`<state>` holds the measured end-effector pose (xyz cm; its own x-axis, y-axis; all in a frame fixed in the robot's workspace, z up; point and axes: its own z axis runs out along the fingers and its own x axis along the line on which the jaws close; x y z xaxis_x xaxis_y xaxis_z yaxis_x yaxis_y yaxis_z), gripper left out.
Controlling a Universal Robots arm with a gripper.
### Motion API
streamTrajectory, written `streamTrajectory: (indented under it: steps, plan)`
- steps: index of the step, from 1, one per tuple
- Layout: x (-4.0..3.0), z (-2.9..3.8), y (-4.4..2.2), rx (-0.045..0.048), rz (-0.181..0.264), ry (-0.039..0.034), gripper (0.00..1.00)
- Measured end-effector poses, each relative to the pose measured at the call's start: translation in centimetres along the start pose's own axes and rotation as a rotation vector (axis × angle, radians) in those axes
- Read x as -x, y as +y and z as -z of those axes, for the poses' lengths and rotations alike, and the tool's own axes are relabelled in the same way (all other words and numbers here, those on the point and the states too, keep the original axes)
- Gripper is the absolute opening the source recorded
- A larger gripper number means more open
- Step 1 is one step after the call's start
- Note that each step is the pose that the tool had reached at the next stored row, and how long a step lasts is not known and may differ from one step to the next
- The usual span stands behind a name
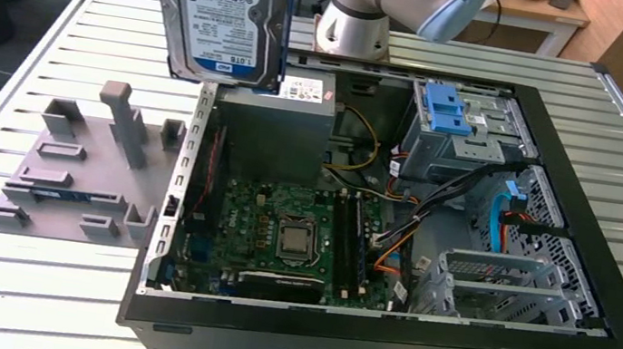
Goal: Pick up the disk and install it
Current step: 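Pick up the disk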
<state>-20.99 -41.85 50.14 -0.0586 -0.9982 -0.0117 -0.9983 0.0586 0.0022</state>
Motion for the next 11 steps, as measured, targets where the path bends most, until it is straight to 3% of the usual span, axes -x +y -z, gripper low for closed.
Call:
streamTrajectory:
  steps: [11]
  plan:
    - [0.01, -0.01, -0.44, 0.0000, 0.000, 0.0000, 0.36]
